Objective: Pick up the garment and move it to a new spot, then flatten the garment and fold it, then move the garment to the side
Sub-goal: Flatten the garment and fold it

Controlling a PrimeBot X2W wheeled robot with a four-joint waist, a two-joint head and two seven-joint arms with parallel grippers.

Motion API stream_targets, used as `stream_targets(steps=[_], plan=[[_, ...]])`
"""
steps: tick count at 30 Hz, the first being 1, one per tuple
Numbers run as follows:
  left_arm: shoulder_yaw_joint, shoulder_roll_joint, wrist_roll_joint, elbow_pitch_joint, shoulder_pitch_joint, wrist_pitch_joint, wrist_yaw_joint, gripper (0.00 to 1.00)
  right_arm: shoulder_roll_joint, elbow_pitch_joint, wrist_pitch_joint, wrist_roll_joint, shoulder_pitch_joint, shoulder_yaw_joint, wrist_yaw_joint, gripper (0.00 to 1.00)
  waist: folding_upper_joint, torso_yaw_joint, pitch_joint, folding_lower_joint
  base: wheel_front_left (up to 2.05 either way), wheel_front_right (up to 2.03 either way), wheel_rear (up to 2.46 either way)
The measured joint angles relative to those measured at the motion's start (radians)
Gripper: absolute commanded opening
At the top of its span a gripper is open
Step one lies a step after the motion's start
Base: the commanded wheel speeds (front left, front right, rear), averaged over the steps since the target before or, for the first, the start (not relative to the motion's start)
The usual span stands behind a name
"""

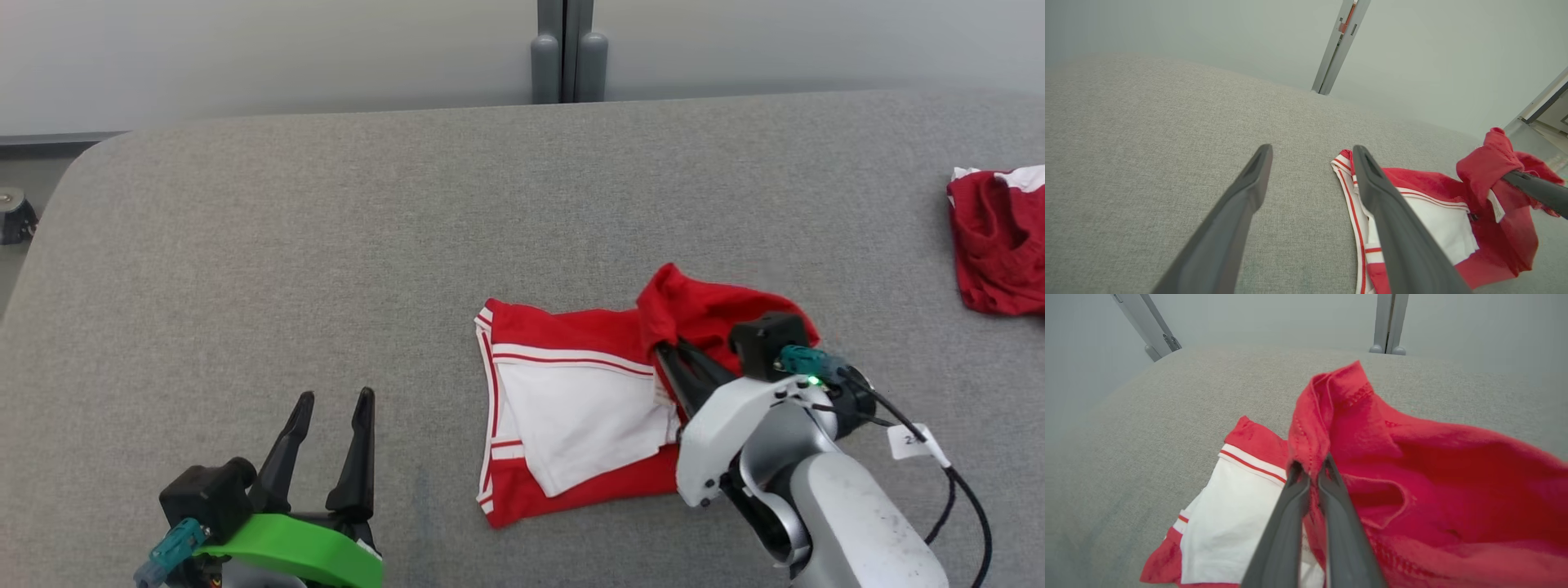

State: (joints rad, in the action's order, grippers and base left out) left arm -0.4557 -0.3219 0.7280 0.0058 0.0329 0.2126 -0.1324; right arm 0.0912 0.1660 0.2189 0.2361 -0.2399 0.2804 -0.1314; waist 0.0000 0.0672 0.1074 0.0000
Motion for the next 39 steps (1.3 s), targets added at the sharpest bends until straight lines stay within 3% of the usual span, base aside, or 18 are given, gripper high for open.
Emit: stream_targets(steps=[7,17,19,20,30,39], plan=[[-0.01,0.013,0.001,0.006,0.002,0.002,0.005,1.0,-0.037,0.1,-0.003,0.046,-0.066,0.147,0.0,0.0,0.0,0.035,0.003,0.0,0.0,0.0,0.0],[-0.029,0.033,0.002,0.038,0.021,0.01,0.019,1.0,-0.041,0.302,-0.054,0.132,-0.17,0.27,0.0,0.0,0.0,0.083,0.006,0.0,0.0,0.0,0.0],[-0.032,0.037,0.002,0.044,0.023,0.01,0.022,1.0,-0.04,0.343,-0.064,0.132,-0.186,0.284,0.0,0.36,0.0,0.089,0.005,0.0,0.0,0.0,0.0],[-0.033,0.039,0.002,0.048,0.023,0.011,0.022,1.0,-0.04,0.359,-0.078,0.134,-0.194,0.292,0.0,1.0,0.0,0.091,0.003,0.0,0.0,0.0,0.0],[-0.039,0.039,0.006,0.055,0.019,0.013,0.022,1.0,-0.041,0.358,-0.175,0.158,-0.225,0.365,0.0,1.0,0.0,0.069,-0.018,0.0,0.0,0.0,0.0],[-0.046,0.031,0.006,0.043,0.008,0.01,0.017,1.0,-0.042,0.225,-0.235,0.112,-0.181,0.308,0.0,1.0,0.0,0.018,-0.034,0.0,0.0,0.0,0.0]])
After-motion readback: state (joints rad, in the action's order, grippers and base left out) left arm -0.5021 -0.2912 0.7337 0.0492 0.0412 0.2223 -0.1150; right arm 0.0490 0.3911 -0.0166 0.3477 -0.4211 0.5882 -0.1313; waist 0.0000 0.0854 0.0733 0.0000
